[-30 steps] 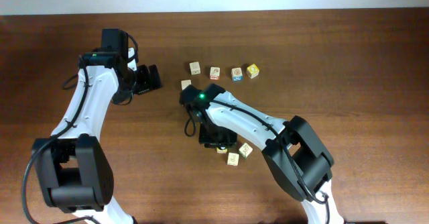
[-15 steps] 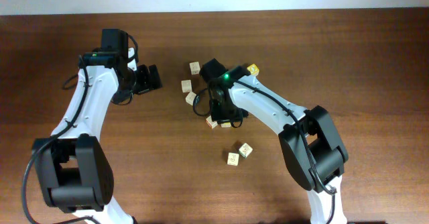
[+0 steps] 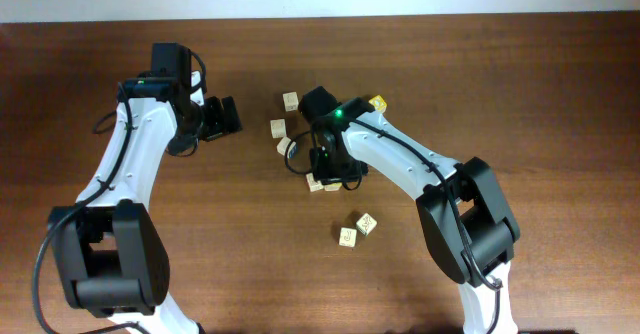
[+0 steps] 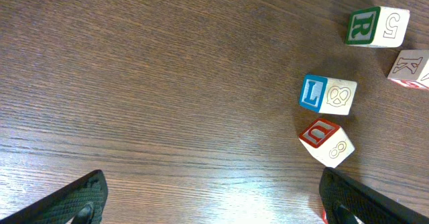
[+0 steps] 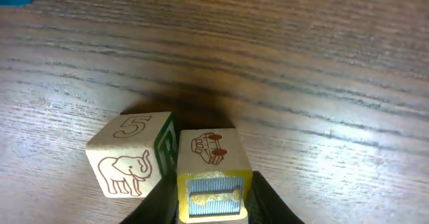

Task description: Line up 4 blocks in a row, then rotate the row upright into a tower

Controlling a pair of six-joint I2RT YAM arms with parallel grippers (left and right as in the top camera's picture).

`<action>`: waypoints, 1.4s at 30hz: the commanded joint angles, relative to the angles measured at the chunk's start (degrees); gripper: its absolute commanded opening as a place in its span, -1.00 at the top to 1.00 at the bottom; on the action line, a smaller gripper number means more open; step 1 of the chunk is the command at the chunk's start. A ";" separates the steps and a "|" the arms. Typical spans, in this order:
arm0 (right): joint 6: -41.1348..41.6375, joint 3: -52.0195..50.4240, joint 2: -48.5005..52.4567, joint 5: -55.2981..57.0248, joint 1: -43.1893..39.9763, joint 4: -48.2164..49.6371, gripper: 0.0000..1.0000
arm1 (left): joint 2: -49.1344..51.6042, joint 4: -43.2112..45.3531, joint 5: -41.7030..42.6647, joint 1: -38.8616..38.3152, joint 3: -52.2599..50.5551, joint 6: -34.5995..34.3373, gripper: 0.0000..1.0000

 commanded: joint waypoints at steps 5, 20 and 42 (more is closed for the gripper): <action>8.07 -0.48 0.44 -0.70 -0.37 -0.87 0.55 | -0.04 0.11 -0.44 0.24 1.01 0.26 -0.98; 5.57 -0.48 0.44 4.87 3.39 0.35 0.56 | -0.04 0.11 -0.44 0.24 1.01 0.26 -0.98; 0.76 12.02 -1.46 6.19 2.67 -10.38 0.10 | -0.04 0.11 -0.44 0.24 1.01 0.26 -0.98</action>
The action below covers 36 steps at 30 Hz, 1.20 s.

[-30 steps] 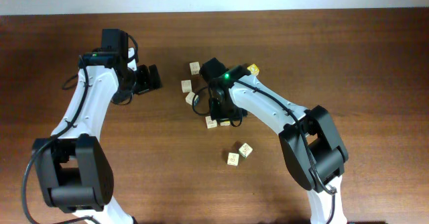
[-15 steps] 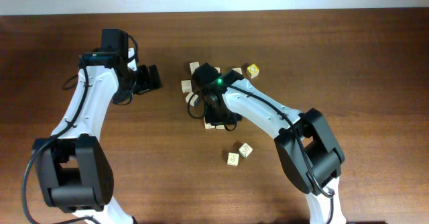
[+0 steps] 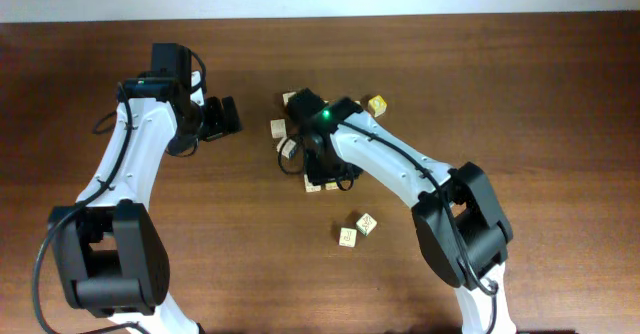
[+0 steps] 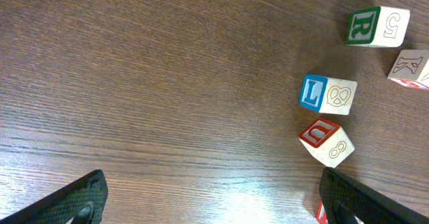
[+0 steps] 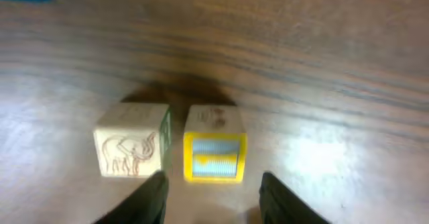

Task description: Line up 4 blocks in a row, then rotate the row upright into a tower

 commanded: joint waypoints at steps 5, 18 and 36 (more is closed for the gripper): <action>4.66 10.21 -15.69 -0.63 0.52 -18.49 0.13 | -0.04 0.13 -0.42 0.24 1.01 0.26 -0.98; 29.81 -33.29 -21.64 -7.41 5.55 10.27 0.27 | -0.04 0.13 -0.42 0.24 1.01 0.26 -0.98; 4.26 -26.10 -18.49 -5.44 -4.20 13.29 0.54 | -0.04 0.13 -0.42 0.24 1.01 0.26 -0.98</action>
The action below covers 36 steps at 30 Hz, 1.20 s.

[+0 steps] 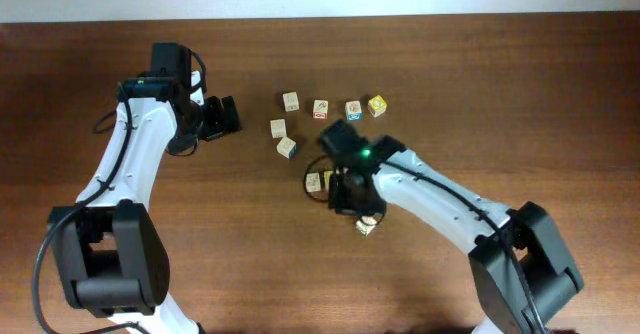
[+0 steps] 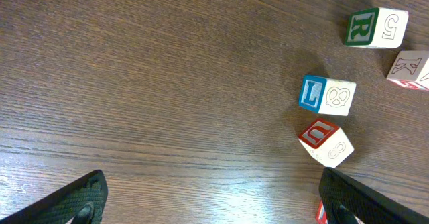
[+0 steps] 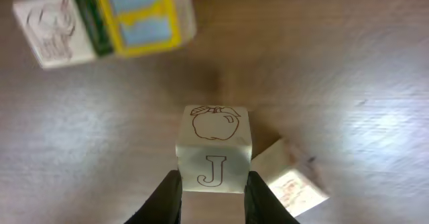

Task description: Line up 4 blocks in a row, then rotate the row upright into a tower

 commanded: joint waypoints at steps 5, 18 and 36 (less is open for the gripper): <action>-19.47 2.25 0.46 2.29 -6.54 6.45 0.46 | -0.04 0.09 -0.39 0.24 0.90 0.24 -0.98; -19.47 5.29 5.88 3.10 -6.51 6.95 -0.04 | -0.04 0.09 -0.39 0.24 0.90 0.26 -0.98; 6.58 -0.11 5.86 -4.07 -2.99 -10.38 0.14 | -0.04 0.09 -0.39 0.24 0.90 0.26 -0.98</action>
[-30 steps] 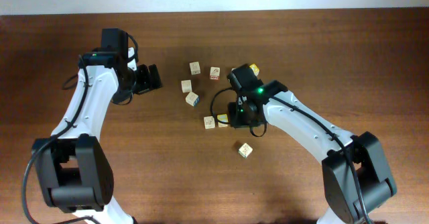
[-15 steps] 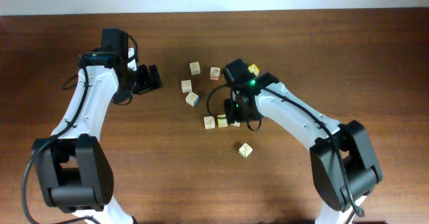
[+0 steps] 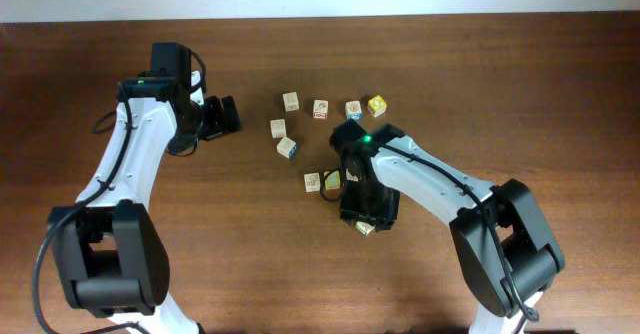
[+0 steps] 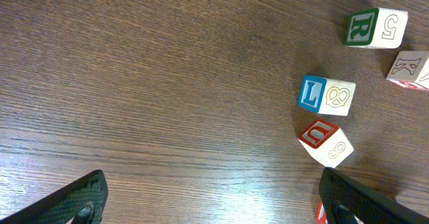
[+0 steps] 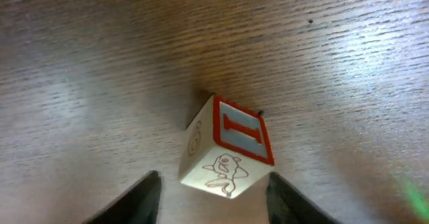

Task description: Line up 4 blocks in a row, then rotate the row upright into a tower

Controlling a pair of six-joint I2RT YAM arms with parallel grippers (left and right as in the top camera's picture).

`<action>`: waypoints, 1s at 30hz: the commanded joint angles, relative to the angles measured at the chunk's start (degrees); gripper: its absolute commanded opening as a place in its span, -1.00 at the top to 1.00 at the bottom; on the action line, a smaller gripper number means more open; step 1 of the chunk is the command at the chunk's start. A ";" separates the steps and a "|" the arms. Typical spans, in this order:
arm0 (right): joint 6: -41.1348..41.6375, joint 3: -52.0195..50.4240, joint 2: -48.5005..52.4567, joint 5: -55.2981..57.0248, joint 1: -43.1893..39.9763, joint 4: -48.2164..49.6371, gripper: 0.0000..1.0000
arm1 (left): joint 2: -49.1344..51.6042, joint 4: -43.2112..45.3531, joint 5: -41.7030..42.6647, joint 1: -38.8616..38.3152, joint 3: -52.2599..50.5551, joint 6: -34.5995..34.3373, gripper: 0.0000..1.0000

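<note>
A wooden block [image 5: 228,147] with a red-framed letter I and an animal drawing lies turned cornerwise on the table. My right gripper [image 5: 218,198] is open. Its fingers [image 5: 144,198] stand either side of the block's near corner without touching it. In the overhead view that block [image 3: 365,228] peeks out below the right gripper [image 3: 365,212]. My left gripper [image 4: 218,200] is open over bare wood at the upper left [image 3: 228,116]. The J block is hidden from view.
A blue L block [image 4: 326,94], a red U block [image 4: 325,142], a green R block [image 4: 375,27] and a K block [image 4: 409,68] lie right of the left gripper. Two blocks [image 3: 322,182] sit side by side mid-table, and several more [image 3: 335,107] form a row behind.
My right gripper was shut on the J block with the apple drawing. It is now open around the red I block that lay just beside it. The left arm has not moved.
First my right gripper was shut on a yellow block next to the elephant block. Then it was open and drawn back, the yellow block resting with a different face up. Then it was shut on the J block farther forward, and now it is open at the I block.
</note>
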 commanded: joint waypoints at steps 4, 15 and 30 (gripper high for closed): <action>-0.87 -2.25 -0.46 2.36 0.09 2.97 0.34 | -0.04 0.09 -0.39 0.24 0.90 0.26 -0.98; -20.90 -1.40 -0.46 5.11 -10.27 18.60 0.43 | -0.04 0.09 -0.39 0.24 0.90 0.26 -0.98; -29.64 -1.40 -0.46 3.87 -6.03 21.33 0.43 | -0.04 0.09 -0.39 0.24 0.90 0.26 -0.98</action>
